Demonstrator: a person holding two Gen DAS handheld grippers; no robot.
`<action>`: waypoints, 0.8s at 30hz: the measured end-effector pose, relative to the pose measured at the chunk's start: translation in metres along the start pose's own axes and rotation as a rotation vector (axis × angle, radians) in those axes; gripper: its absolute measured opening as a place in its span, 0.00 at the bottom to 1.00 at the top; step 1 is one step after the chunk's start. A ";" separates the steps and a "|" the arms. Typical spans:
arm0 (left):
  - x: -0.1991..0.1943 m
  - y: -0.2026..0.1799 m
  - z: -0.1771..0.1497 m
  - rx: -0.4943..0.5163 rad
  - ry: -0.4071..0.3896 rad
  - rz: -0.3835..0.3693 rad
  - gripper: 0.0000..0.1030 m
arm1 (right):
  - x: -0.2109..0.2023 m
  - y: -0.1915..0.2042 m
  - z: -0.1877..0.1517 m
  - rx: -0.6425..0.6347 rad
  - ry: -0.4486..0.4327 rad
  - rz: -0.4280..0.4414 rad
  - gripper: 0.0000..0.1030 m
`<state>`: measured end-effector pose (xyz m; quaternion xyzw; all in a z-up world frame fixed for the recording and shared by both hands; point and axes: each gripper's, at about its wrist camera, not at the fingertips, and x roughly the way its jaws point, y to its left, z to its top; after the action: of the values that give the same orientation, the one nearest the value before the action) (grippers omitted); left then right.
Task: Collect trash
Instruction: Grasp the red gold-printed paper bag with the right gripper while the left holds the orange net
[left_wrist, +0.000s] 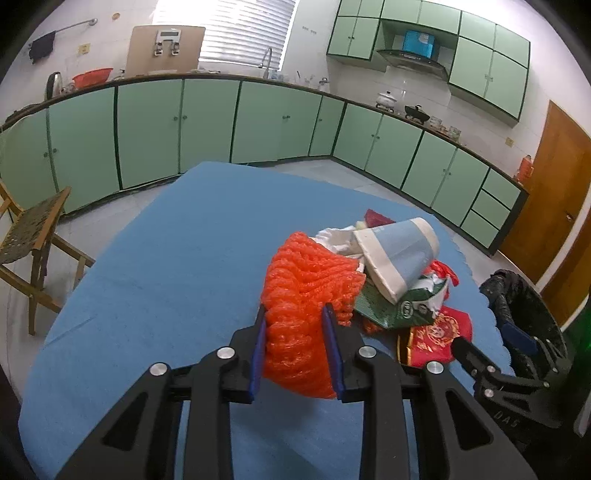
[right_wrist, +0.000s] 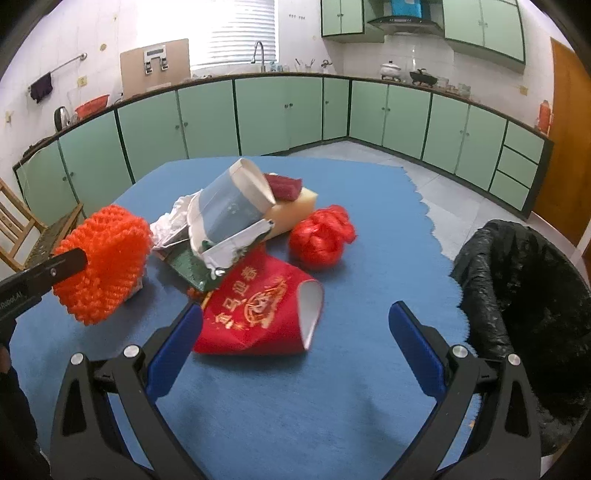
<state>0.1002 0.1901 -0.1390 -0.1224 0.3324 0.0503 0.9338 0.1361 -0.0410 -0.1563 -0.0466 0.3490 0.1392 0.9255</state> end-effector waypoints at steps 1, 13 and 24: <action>0.000 0.001 0.000 -0.001 -0.003 0.005 0.26 | 0.002 0.001 0.000 0.002 0.003 0.002 0.95; 0.005 0.010 -0.008 0.005 0.005 0.039 0.26 | 0.030 0.028 -0.002 -0.014 0.088 -0.024 0.95; 0.008 0.011 -0.011 -0.014 0.020 0.018 0.26 | 0.027 -0.002 -0.009 0.051 0.109 -0.074 0.94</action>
<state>0.0974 0.1975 -0.1542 -0.1263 0.3423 0.0597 0.9291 0.1501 -0.0382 -0.1805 -0.0433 0.4002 0.0934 0.9106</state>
